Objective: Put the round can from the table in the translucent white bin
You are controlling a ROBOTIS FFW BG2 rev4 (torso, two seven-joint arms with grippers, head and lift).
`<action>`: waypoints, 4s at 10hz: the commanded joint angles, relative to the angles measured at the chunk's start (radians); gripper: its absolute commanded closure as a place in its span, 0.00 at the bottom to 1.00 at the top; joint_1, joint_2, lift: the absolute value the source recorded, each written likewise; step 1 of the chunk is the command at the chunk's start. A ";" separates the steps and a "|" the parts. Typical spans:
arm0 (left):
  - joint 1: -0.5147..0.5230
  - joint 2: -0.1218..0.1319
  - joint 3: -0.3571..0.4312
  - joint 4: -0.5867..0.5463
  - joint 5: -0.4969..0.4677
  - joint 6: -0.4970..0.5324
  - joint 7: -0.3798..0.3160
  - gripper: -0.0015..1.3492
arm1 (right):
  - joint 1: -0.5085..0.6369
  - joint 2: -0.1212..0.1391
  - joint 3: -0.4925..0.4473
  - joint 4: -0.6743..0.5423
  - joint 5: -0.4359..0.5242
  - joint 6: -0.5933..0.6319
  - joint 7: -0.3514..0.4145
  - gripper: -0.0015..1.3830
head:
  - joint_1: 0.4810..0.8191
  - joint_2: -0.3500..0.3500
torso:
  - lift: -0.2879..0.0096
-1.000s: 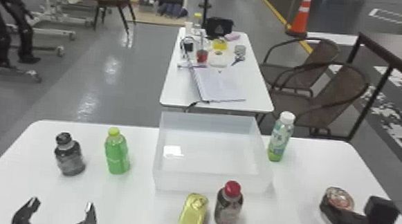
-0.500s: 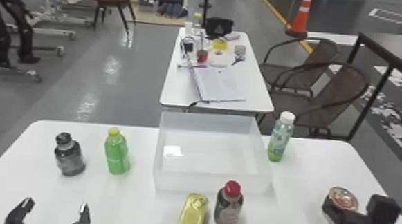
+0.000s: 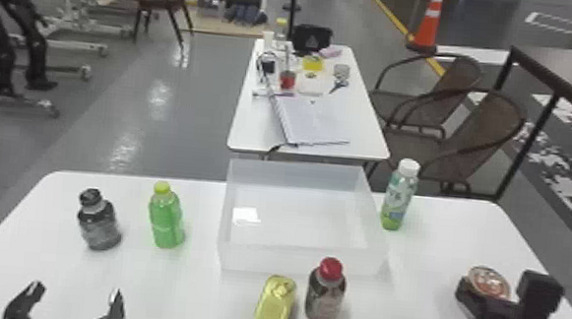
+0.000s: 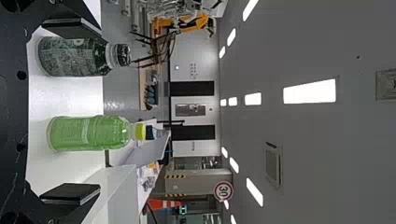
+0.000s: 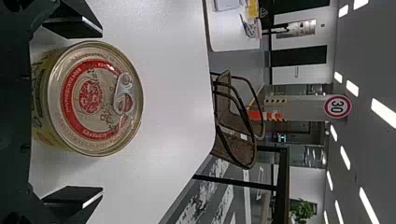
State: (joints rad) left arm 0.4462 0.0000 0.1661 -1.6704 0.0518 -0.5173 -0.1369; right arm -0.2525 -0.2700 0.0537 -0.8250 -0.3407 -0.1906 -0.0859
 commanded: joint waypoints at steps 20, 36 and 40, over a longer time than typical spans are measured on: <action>-0.035 -0.003 0.020 0.011 -0.012 -0.006 -0.049 0.10 | 0.259 0.003 0.000 -0.608 -0.053 0.134 -0.104 0.55 | 0.20 0.50 | 0.63; -0.060 -0.003 0.004 0.029 -0.006 0.013 -0.041 0.10 | -0.145 0.087 0.018 -0.421 0.006 0.643 0.676 0.54 | 0.20 0.50 | 0.63; -0.069 -0.003 -0.002 0.038 -0.006 0.013 -0.041 0.10 | -0.257 0.117 0.064 -0.186 -0.001 0.579 0.764 0.54 | 0.20 0.50 | 0.63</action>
State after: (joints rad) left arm 0.3786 0.0000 0.1648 -1.6337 0.0460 -0.5046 -0.1779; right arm -0.4897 -0.1591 0.1087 -1.0509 -0.3414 0.4015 0.6786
